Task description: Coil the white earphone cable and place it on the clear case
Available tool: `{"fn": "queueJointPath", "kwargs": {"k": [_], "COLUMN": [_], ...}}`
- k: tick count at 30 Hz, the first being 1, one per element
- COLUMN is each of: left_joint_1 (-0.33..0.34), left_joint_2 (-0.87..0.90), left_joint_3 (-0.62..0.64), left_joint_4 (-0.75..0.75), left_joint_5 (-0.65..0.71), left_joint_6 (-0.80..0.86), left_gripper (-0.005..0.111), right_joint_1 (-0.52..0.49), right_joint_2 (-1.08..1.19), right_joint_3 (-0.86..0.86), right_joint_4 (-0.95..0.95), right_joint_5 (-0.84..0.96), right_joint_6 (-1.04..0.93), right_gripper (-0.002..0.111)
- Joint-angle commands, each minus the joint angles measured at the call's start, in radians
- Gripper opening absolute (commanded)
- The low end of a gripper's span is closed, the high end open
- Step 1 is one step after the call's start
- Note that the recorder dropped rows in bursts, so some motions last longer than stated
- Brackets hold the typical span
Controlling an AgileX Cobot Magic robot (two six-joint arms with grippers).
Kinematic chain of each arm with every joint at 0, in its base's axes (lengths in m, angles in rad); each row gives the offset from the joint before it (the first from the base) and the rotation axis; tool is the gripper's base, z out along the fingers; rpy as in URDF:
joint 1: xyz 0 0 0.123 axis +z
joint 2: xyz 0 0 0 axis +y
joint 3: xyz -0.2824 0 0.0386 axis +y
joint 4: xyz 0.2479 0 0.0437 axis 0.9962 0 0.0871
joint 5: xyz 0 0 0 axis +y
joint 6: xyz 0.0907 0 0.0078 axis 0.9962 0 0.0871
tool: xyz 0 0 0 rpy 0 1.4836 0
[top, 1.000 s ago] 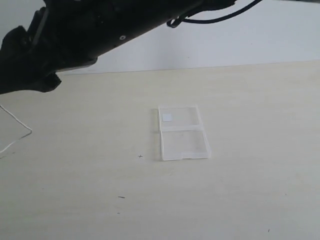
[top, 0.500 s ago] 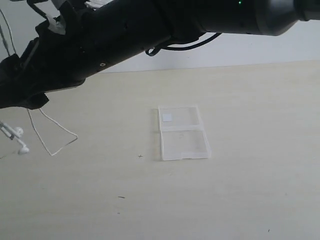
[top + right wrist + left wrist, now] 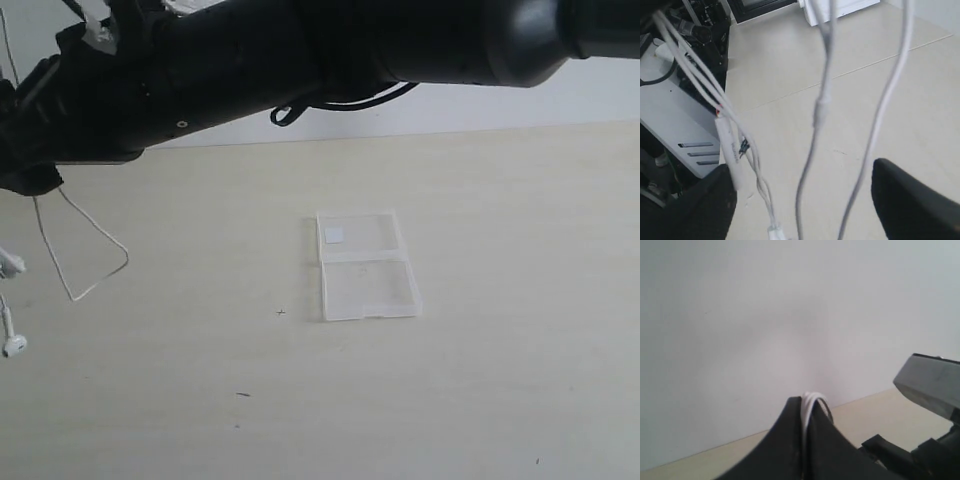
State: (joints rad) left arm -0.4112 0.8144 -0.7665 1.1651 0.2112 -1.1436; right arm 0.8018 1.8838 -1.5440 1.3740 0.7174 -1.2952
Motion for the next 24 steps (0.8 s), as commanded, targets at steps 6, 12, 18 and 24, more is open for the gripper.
{"fn": "queueJointPath", "kwargs": {"k": [6, 12, 18, 24], "left_joint_1": [0.005, 0.005, 0.005, 0.005], "left_joint_2": [0.002, 0.002, 0.002, 0.002], "left_joint_3": [-0.012, -0.012, -0.012, -0.012], "left_joint_4": [0.281, 0.365, 0.365, 0.365], "left_joint_5": [0.127, 0.134, 0.127, 0.127], "left_joint_6": [-0.409, -0.520, -0.519, -0.534], "left_gripper": [0.000, 0.000, 0.000, 0.000], "right_joint_1": [0.001, 0.001, 0.030, 0.093], "right_joint_2": [0.002, 0.005, 0.036, 0.050], "right_joint_3": [0.002, 0.002, 0.002, 0.002], "right_joint_4": [0.133, 0.156, 0.195, 0.295], "right_joint_5": [-0.009, -0.005, -0.009, -0.127], "right_joint_6": [-0.146, -0.212, -0.295, -0.420], "right_gripper": [0.072, 0.072, 0.072, 0.072]}}
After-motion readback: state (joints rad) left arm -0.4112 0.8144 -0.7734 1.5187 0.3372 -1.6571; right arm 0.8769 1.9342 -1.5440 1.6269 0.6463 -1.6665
